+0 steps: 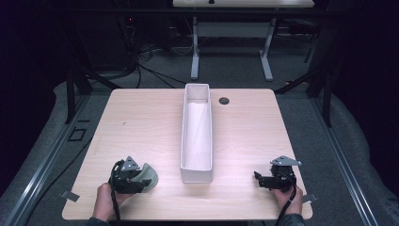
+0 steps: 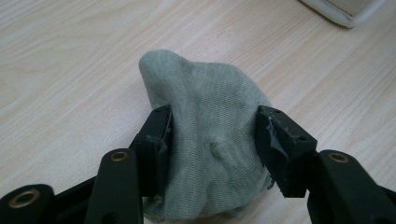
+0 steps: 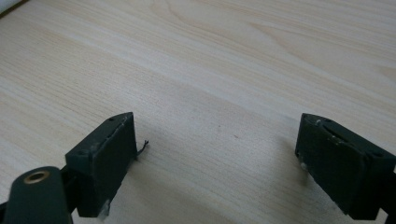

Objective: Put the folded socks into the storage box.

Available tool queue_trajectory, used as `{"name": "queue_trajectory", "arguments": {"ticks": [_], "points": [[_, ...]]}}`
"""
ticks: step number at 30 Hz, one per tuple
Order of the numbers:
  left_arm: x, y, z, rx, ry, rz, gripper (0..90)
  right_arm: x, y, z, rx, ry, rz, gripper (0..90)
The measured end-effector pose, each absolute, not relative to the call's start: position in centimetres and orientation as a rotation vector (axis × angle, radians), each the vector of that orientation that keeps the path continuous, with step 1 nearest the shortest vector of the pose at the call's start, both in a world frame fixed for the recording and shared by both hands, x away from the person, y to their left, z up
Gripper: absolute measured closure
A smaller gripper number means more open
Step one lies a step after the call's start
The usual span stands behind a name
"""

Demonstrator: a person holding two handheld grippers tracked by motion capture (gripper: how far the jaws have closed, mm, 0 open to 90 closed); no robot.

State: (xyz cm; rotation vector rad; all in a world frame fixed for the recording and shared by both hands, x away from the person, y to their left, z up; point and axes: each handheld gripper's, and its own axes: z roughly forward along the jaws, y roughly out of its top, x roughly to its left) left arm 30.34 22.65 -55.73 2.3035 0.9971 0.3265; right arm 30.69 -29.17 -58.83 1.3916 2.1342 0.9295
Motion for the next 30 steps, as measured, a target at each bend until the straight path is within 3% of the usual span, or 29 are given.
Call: {"name": "queue_trajectory", "arguments": {"ticks": [12,30], "points": [[29.7,21.8,-55.6,2.365,0.957,0.391,55.7,30.7,-29.2,-58.8,1.394,2.131,0.926,12.8],[29.5,21.7,-55.6,2.347,0.978,0.411,74.3,30.7,-29.1,-58.9,1.392,2.113,0.939,13.4]]}}
